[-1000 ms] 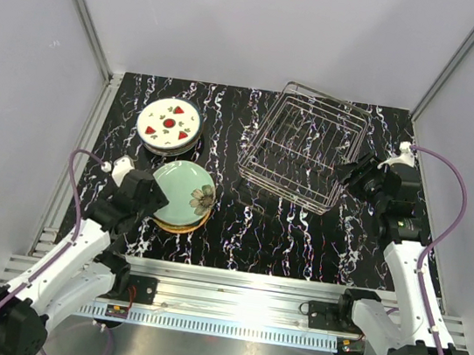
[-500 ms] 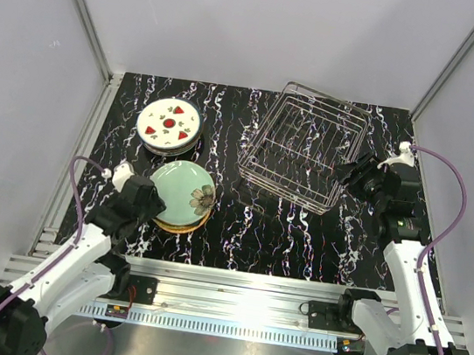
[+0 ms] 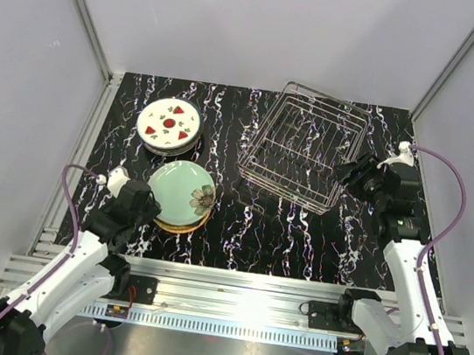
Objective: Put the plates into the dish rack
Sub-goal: Grab a plate with the left arm
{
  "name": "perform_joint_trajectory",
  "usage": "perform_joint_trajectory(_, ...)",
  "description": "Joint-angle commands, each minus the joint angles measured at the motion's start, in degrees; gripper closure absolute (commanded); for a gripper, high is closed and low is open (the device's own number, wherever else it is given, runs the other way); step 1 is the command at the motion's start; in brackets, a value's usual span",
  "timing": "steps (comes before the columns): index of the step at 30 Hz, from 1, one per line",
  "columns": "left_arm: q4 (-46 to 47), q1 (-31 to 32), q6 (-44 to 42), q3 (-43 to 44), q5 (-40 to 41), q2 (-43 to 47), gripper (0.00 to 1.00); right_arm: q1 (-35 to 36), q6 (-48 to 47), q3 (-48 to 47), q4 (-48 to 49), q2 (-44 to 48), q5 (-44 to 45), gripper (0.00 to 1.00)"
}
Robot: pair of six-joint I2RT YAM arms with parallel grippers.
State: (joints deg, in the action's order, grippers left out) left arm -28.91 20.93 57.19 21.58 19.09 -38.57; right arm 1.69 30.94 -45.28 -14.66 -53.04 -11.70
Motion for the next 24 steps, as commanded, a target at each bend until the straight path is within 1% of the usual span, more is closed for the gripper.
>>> perform_joint_trajectory(1,1.8,-0.2,2.0,-0.9,1.3,0.5,0.68,0.0,-0.4,0.0,1.7,0.2,-0.9,0.41)
perform_joint_trajectory(8,3.6,-0.2,3.2,-3.4,0.6,1.8,0.69,0.0,-0.4,-0.1,1.6,-0.1,-1.2,0.39)
perform_joint_trajectory(10,3.8,-0.2,3.6,-3.9,0.8,2.7,0.76,0.0,-0.4,-0.1,1.7,-0.1,-1.1,0.39)
perform_joint_trajectory(11,3.6,-0.2,3.7,-4.0,1.0,3.0,0.82,0.0,-0.5,0.0,1.6,-0.1,-0.9,0.38)
perform_joint_trajectory(15,2.7,-0.2,4.0,-3.5,1.8,4.8,1.00,0.0,-0.5,-0.1,1.6,-0.1,-0.7,0.38)
perform_joint_trajectory(24,-3.5,-0.2,4.5,-0.4,5.0,11.0,1.00,-0.1,-0.7,0.0,1.5,-0.1,-0.4,0.37)
